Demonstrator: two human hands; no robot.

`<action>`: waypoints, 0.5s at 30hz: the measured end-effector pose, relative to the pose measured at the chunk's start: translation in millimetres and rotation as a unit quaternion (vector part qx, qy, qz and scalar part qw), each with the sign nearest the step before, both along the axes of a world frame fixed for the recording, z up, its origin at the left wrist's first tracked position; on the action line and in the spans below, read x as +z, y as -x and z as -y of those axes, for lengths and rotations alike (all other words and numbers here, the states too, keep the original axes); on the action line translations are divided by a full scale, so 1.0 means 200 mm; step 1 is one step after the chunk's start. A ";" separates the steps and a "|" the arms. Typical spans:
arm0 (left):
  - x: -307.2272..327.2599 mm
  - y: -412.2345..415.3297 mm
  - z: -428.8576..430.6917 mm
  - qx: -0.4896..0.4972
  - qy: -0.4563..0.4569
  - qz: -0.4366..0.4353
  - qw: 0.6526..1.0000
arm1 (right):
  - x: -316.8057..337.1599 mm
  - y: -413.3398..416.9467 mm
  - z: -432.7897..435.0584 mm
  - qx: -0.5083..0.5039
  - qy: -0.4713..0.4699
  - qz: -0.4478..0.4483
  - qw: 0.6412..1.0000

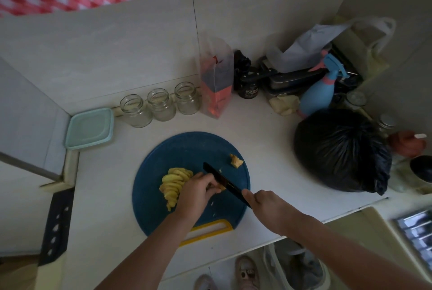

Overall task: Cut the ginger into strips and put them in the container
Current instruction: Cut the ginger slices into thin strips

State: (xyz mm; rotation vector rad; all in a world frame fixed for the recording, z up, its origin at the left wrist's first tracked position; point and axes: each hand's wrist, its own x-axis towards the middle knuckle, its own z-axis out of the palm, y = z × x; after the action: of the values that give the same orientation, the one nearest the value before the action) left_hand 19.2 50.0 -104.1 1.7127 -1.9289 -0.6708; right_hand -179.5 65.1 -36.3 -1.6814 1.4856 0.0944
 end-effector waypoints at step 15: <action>-0.01 -0.01 0.03 -0.006 -0.016 -0.018 1.000 | -0.01 -0.09 0.04 -0.076 -0.090 0.029 0.993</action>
State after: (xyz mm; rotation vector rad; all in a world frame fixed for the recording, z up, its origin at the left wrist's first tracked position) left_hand 21.1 43.7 -105.6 1.6977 -1.9153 -0.7344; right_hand -161.9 57.8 -37.9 -1.4131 1.5086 0.0925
